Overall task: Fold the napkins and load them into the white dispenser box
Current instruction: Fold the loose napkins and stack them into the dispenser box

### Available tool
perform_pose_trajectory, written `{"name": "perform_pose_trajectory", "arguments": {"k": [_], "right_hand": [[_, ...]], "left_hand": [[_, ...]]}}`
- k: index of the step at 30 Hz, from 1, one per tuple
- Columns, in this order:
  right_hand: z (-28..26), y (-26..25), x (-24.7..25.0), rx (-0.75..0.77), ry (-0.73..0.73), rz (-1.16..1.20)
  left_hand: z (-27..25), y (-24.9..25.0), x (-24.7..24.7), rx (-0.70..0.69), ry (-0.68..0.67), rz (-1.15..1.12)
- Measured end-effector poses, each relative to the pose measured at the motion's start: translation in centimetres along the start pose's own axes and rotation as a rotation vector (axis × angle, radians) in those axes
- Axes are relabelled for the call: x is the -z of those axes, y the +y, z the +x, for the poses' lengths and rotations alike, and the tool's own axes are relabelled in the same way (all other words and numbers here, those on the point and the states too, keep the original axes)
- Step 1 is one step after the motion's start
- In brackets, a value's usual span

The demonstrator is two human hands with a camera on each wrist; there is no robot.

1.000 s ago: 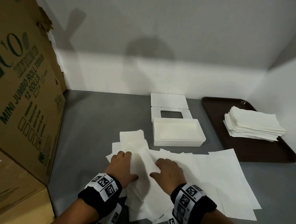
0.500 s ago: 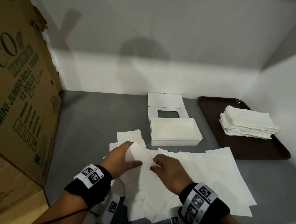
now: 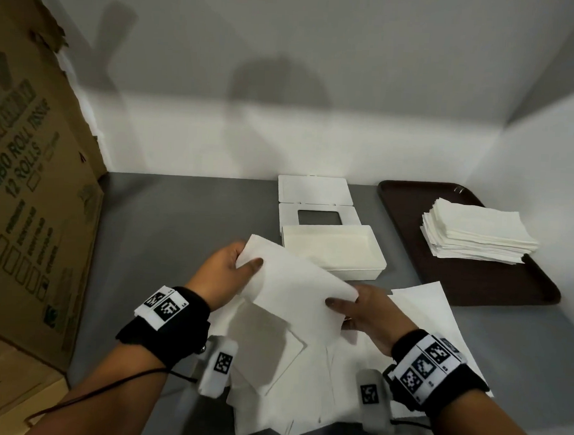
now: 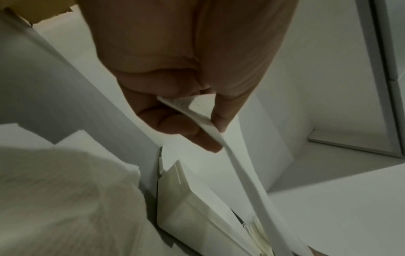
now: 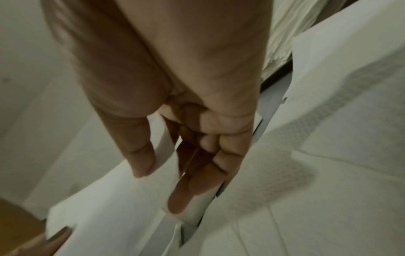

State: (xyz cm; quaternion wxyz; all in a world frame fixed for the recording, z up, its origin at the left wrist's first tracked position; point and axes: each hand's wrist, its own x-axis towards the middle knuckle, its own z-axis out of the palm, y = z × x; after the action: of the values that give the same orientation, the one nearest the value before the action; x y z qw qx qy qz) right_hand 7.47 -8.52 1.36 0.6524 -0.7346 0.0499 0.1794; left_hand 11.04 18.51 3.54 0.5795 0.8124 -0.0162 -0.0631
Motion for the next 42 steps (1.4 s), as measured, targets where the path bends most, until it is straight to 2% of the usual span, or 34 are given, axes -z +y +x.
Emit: {"name": "perform_pose_trajectory", "arguments": {"k": [2, 5, 9, 12, 15, 18, 21, 24, 31, 35, 38, 42], "right_hand": [[0.5, -0.2, 0.9, 0.013, 0.039, 0.139], [1.8, -0.4, 2.7, 0.036, 0.098, 0.183], [3.4, -1.4, 5.3, 0.034, 0.174, 0.236], [5.0, -2.2, 7.1, 0.02, 0.234, 0.223], [7.0, -3.2, 8.8, 0.026, 0.321, 0.065], [9.1, -3.7, 10.0, 0.079, 0.393, -0.279], [11.0, -3.8, 10.5, 0.124, 0.392, -0.584], [12.3, -3.6, 10.7, 0.127, 0.359, -0.774], [13.2, -3.1, 10.6, 0.182, 0.338, -1.009], [13.3, -3.1, 10.7, 0.186, 0.302, -1.04], [13.4, -3.3, 10.9, 0.185, 0.265, -1.01], [13.0, -3.9, 10.7, 0.302, 0.303, -1.048]], "left_hand": [[0.7, 0.4, -0.6, 0.01, 0.007, -0.022], [2.0, 0.9, -1.9, 0.032, 0.002, -0.067], [3.8, 1.9, -3.9, 0.0, 0.138, -0.004], [5.4, 2.0, -5.3, 0.0, 0.181, 0.107], [7.0, 1.7, -6.9, 0.034, 0.205, 0.25], [7.8, 1.8, -8.1, 0.064, 0.204, 0.416], [8.4, 1.5, -8.8, 0.102, 0.165, 0.555], [8.6, 1.4, -9.5, 0.166, 0.117, 0.693], [8.8, 1.5, -10.4, 0.221, 0.118, 0.834], [8.9, 1.8, -10.7, 0.23, 0.083, 0.91], [9.0, 2.0, -10.9, 0.226, 0.15, 0.925], [9.2, 2.9, -11.3, 0.136, 0.22, 0.955]]}}
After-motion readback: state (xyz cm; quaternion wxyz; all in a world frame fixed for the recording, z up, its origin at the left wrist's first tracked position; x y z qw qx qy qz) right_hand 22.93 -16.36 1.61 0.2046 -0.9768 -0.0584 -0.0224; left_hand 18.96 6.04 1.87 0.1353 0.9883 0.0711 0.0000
